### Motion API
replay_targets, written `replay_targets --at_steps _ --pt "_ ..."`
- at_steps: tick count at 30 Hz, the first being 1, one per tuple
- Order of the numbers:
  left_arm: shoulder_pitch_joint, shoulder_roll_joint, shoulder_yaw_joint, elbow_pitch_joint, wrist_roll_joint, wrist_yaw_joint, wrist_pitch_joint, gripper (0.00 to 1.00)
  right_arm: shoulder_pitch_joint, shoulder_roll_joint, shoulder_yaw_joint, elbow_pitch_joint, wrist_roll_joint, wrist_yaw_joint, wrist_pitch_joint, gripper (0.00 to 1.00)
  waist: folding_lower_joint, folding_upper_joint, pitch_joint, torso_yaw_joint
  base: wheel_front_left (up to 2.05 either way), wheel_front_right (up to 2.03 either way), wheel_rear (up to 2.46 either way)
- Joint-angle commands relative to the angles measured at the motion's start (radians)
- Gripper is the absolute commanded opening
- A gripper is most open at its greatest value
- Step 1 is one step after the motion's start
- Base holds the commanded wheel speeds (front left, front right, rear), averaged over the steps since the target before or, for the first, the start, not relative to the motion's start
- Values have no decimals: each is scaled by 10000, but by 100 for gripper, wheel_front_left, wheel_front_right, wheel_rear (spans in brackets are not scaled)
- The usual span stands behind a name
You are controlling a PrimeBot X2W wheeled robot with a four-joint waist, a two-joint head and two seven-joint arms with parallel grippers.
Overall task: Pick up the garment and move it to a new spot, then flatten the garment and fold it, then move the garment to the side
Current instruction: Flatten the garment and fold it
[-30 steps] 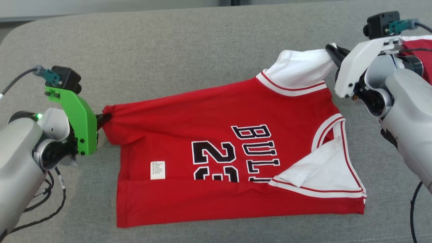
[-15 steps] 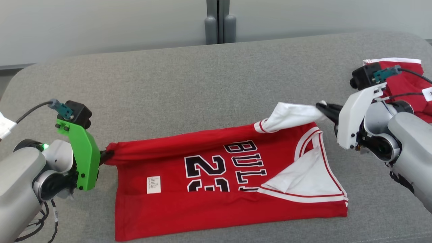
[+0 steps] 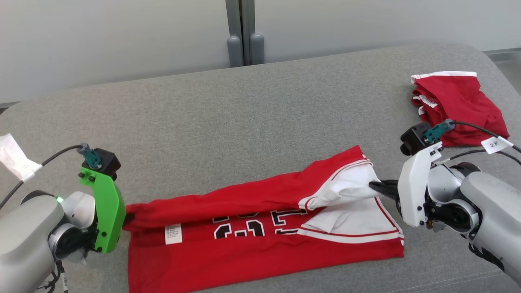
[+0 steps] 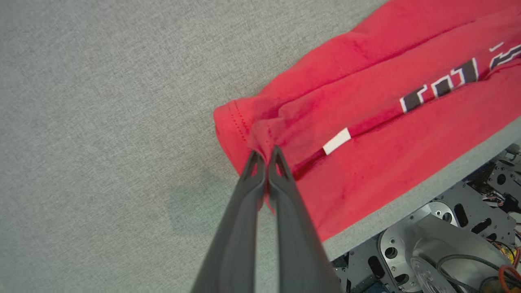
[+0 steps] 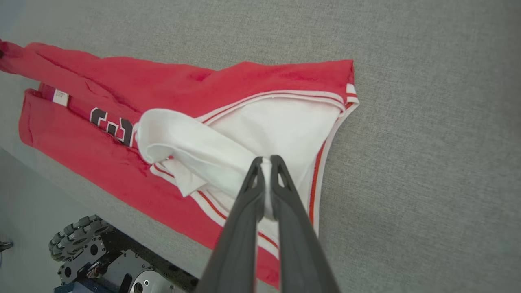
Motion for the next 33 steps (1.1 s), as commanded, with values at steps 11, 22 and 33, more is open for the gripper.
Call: replay_targets --at_steps 11,22,33 --pt "728 103 -156 238 -331 21 494 100 1021 231 34 -90 140 -15 625 100 0 0 -160 -27 0 0 0" --pt "581 495 638 -62 -232 76 -1313 100 1333 314 -1324 -322 46 -15 -984 100 0 0 -373 115 0 0 0" --pt "1408 994 2172 -1424 1284 2448 -6857 100 2208 1246 -3767 -436 -1285 -9 -6144 100 0 0 -557 370 0 0 0"
